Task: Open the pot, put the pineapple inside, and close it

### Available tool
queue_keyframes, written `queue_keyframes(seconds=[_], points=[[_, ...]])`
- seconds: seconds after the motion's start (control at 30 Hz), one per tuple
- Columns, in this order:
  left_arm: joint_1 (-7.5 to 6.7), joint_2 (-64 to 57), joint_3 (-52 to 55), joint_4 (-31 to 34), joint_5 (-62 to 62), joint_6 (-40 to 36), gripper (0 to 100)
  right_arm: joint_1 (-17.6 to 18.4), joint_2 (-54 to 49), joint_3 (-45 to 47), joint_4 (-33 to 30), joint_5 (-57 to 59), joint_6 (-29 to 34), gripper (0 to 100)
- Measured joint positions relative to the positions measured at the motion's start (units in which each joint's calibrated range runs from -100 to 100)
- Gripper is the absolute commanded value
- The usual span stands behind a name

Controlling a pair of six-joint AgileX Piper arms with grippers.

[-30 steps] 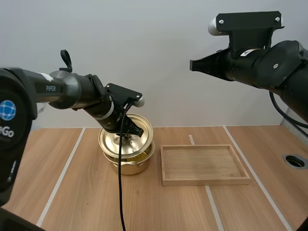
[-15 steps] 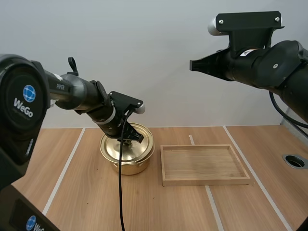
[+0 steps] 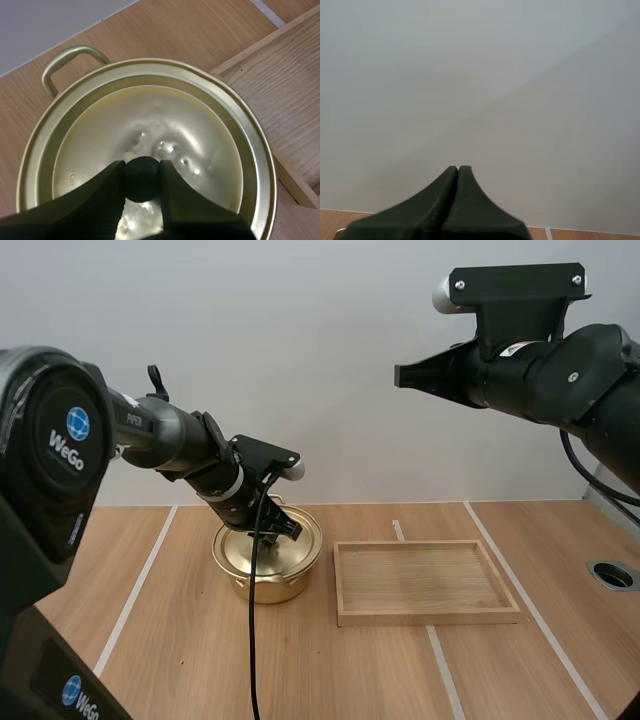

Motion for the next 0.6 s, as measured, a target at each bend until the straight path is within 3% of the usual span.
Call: queue_keyframes(seconds=[0.6], points=[[0.00,1.3,-0.1,-0.5,-0.5,0.2,0,0.0,0.0,0.0,0.0,0.0,0.0,0]])
